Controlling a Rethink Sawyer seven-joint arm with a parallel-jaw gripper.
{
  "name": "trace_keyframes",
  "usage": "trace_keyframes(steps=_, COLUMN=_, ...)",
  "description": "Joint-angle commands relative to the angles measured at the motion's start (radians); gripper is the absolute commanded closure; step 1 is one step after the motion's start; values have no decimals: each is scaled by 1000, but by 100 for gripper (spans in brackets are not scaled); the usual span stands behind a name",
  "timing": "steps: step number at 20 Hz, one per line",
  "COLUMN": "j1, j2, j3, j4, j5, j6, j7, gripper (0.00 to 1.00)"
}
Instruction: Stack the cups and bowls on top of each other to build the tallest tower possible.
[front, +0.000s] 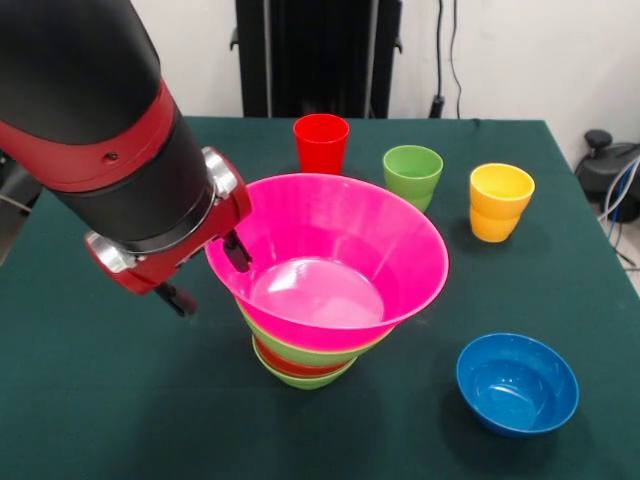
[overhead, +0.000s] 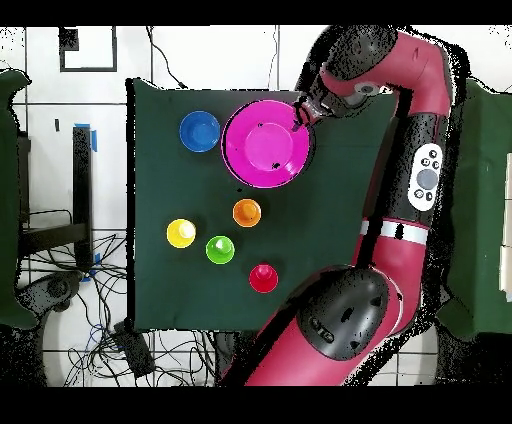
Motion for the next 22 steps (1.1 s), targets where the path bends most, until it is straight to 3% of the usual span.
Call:
trace_keyframes(steps=1, j1=53, j2=40, j3=22, j4=-89, j5=-142, j6=137, j7=-230, gripper=0)
trace_keyframes(steps=22, j1=57, j2=-12, j3=201, j4=-161, j5=-387, j6=458, j7=-228, gripper=0)
